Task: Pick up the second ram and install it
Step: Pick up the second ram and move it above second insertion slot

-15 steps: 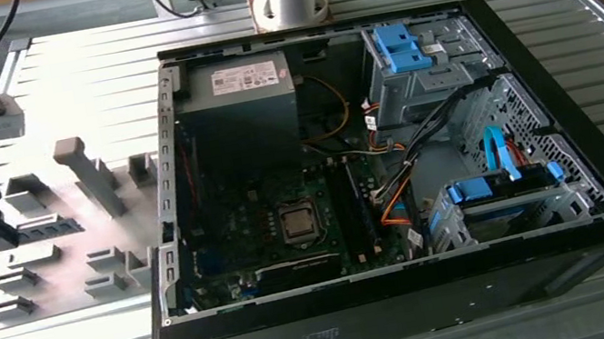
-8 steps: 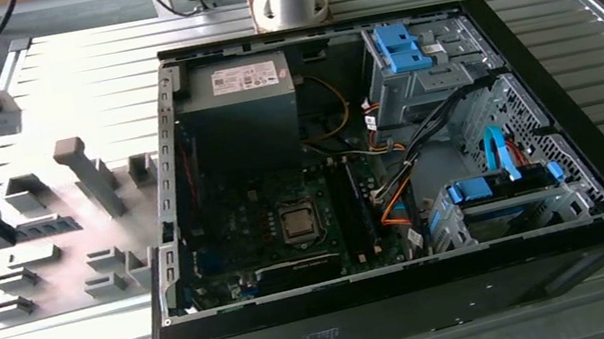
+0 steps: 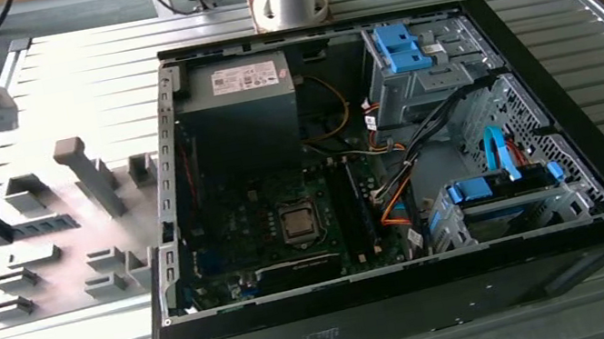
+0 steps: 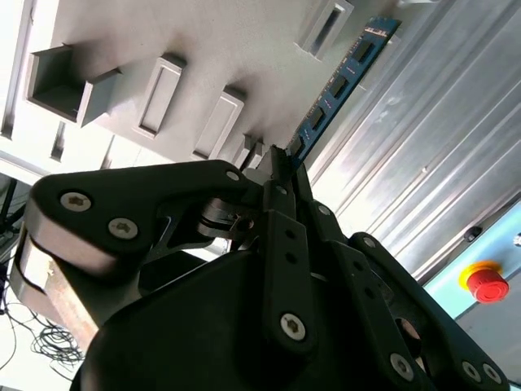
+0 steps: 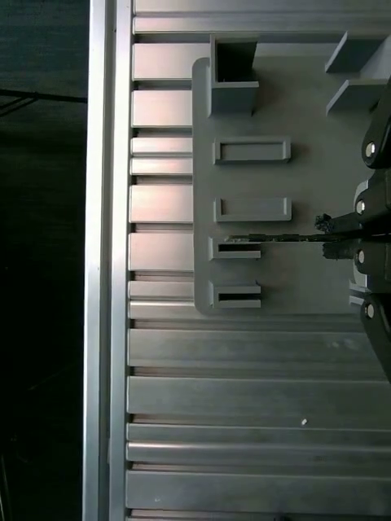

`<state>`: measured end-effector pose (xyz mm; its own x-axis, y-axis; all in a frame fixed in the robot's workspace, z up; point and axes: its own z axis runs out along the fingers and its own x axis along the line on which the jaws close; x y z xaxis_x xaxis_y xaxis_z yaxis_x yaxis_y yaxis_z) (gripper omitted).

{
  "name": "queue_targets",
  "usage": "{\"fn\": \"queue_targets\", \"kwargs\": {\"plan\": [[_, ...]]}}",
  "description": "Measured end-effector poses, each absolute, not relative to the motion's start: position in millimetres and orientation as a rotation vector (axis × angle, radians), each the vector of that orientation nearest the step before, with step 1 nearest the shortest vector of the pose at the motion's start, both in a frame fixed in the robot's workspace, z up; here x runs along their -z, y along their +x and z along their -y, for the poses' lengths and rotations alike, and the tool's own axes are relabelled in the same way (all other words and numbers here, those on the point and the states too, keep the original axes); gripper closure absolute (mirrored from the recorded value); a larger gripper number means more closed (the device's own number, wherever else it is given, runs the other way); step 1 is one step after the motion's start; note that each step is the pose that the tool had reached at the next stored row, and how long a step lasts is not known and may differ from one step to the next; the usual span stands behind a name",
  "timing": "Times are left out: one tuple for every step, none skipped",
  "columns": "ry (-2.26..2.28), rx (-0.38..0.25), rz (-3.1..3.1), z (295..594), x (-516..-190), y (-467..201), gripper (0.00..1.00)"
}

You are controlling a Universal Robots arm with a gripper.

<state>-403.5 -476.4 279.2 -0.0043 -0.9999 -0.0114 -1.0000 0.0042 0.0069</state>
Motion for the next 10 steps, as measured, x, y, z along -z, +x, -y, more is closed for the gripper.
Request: {"fn": "queue_targets", "kwargs": {"plan": [[-2.214,-0.02,-2.224,476.4,-279.9,-403.5,0.86],[-2.214,-0.02,-2.224,476.4,-280.5,-403.5,0.86],[-2.214,-0.02,-2.224,476.4,-281.2,-403.5,0.86],[-2.214,-0.02,-2.224,476.4,-281.9,-403.5,0.86],[-2.214,-0.02,-2.224,476.4,-282.6,-403.5,0.86],[-2.214,-0.02,-2.224,476.4,-283.4,-403.5,0.86],[-2.214,-0.02,-2.224,476.4,-284.1,-403.5,0.86],[-2.214,-0.02,-2.224,476.4,-285.1,-403.4,0.86],[-2.214,-0.02,-2.224,476.4,-286.0,-403.4,0.86],[-2.215,-0.02,-2.224,476.4,-286.8,-403.5,0.86]]}}
